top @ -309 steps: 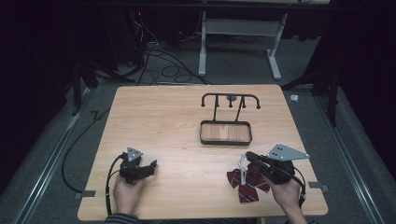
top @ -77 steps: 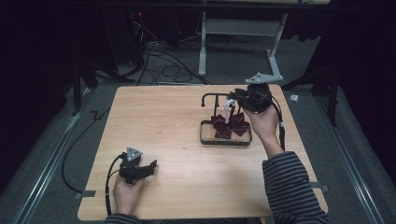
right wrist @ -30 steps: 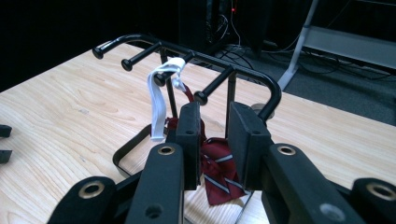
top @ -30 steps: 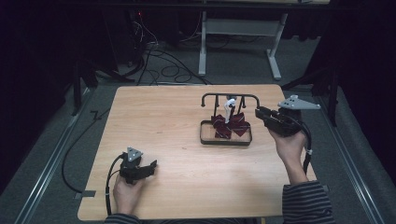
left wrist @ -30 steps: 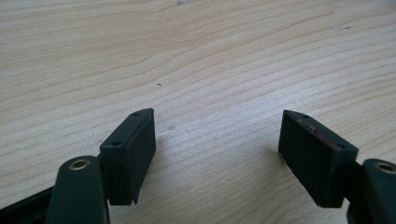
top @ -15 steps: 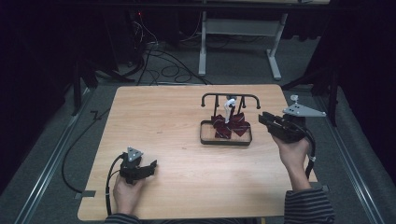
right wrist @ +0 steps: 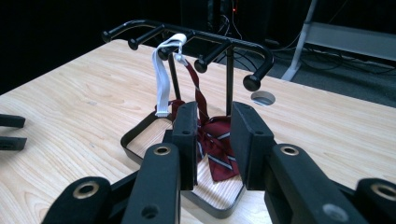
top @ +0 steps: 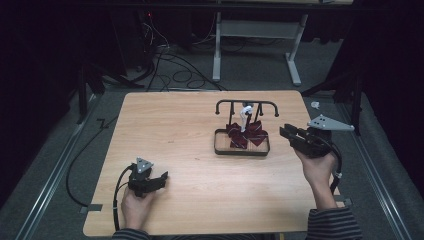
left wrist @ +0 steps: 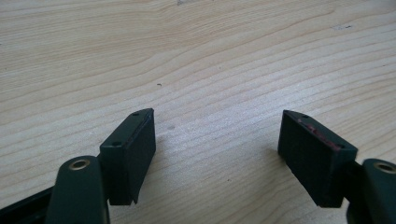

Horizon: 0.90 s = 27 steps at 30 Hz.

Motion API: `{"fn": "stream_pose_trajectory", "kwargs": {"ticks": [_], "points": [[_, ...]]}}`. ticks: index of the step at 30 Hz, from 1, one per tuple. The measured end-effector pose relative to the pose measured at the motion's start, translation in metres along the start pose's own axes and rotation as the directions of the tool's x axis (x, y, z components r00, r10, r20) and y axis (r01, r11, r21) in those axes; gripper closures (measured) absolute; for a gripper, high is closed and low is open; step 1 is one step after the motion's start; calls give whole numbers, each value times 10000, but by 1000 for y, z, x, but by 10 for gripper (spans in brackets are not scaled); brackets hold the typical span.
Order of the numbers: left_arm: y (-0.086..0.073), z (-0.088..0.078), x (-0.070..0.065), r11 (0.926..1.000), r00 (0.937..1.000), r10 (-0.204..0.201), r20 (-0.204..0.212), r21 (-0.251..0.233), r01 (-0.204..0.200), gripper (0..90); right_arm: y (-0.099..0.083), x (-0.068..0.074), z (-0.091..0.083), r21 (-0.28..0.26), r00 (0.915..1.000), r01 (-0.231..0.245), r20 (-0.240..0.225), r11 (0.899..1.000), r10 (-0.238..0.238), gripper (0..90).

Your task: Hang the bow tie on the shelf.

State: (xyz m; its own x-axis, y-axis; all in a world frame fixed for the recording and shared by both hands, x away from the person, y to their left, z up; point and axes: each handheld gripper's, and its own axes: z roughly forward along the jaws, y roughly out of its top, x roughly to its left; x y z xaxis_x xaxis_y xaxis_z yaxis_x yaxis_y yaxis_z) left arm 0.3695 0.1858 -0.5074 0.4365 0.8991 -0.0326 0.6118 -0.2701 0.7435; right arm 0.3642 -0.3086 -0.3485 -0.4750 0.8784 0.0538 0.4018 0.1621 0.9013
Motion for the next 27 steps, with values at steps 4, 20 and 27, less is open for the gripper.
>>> {"fn": "stream_pose_trajectory", "kwargs": {"ticks": [4,20,27], "points": [[0,0,0,10000,10000,22,-5,5,-22,282,-3,0,-3,40,10000,18,-33,10000,-18,728],[0,0,0,10000,10000,15,9,1,-15,281,-24,1,-16,-17,9992,-390,-85,9992,390,725],[0,0,0,10000,10000,38,-19,10,-38,279,-34,2,-17,47,9985,-527,-125,9986,527,728]]}}
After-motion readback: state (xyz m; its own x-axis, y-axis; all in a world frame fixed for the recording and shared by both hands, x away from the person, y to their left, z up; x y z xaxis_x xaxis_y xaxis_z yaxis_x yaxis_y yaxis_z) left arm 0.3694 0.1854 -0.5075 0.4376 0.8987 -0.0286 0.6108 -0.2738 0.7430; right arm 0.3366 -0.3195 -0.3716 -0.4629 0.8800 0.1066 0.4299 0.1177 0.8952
